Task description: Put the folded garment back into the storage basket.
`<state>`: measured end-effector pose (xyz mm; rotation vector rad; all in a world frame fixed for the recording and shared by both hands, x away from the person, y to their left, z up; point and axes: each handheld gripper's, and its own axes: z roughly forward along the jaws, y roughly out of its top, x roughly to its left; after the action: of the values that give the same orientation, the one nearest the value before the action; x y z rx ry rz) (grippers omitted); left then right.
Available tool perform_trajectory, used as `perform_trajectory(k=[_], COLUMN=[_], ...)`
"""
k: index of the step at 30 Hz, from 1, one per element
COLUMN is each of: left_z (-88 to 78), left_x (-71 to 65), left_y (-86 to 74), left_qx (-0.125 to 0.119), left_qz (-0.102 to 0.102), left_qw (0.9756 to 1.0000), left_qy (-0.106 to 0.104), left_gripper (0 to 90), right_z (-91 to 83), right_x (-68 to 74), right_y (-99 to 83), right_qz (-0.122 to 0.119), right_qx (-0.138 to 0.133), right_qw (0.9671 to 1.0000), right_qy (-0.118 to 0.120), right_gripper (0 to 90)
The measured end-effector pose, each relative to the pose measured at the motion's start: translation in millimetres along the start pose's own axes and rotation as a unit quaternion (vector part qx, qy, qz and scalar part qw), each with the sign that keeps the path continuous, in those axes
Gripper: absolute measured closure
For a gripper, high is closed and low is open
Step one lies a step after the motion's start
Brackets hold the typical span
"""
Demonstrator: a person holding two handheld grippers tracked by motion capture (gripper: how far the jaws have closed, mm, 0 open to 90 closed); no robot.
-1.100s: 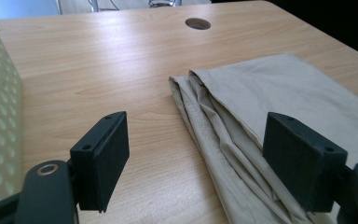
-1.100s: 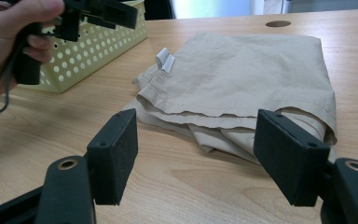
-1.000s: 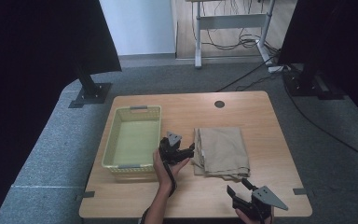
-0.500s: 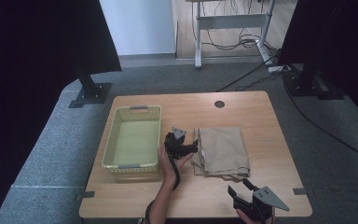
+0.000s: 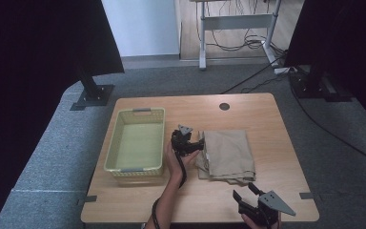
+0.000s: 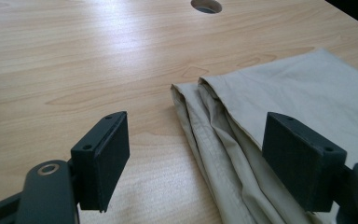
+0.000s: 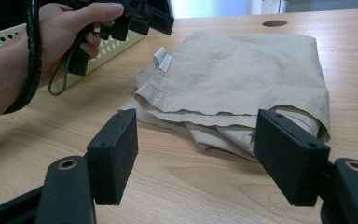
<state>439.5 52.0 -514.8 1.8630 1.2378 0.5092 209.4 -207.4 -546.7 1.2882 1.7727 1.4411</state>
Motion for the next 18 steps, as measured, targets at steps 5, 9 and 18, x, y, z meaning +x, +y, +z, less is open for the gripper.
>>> perform_trajectory(k=[5, 9, 18], left_z=[10.8, 14.7, 31.5], left_x=[5.3, 7.5, 4.5], left_y=[5.1, 6.5, 12.8], left_qx=[0.015, 0.022, 0.034], left_qz=[-0.003, -0.005, -0.004], left_qw=[0.9999, 0.9997, 0.9994], left_qy=[0.005, 0.005, -0.005], left_gripper=[23.3, 23.3, 23.4], right_z=[0.0, 0.3, 0.9], right_x=[0.4, 0.5, 0.2], right_y=[-0.5, -1.2, -2.3], right_qz=[-0.001, -0.001, -0.002], right_qx=[0.001, 0.002, 0.003], right_qw=[1.0, 1.0, 1.0], right_qy=[-0.001, -0.001, -0.002], right_gripper=[30.7, 30.7, 30.7])
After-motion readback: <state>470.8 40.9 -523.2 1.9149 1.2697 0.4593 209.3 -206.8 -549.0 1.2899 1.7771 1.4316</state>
